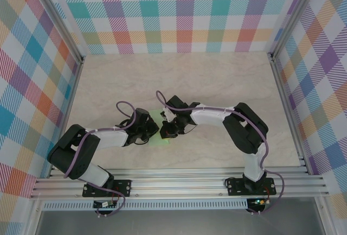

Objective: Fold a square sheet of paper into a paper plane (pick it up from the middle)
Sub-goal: Fold the triangle a second time at the center of the table.

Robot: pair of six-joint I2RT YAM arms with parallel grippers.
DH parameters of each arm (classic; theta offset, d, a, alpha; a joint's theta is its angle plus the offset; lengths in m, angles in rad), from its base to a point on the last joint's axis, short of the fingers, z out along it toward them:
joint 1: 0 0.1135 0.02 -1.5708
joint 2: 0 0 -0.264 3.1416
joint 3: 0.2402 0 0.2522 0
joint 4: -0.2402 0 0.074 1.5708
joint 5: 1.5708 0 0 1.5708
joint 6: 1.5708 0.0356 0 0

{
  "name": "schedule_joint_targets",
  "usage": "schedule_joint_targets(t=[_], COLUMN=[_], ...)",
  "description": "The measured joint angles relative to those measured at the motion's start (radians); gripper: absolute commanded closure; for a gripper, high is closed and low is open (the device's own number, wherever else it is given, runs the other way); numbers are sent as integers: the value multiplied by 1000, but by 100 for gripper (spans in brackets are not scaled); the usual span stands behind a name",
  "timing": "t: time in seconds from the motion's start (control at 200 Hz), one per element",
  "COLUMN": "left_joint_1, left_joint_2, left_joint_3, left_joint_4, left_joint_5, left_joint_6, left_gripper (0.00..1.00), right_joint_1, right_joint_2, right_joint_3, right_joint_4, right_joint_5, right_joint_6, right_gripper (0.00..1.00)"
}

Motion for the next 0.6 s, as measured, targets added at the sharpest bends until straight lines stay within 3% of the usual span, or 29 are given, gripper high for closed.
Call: schedule_joint_targets(t=[0.165,0.6], left_joint_1=[0,-5], left_joint_2=[-3,-4], left_joint_3=[-2,-3], left_joint_4=[-1,-3], left_joint_5=[0,5], left_joint_6=[0,0], left_gripper=[100,100], right_joint_1=[1,-1], right_joint_2=[64,15], right_joint_3=[6,-92], right_joint_4=[-17,75], right_joint_5=[7,2], right_joint_6=[9,19], right_gripper=[94,92])
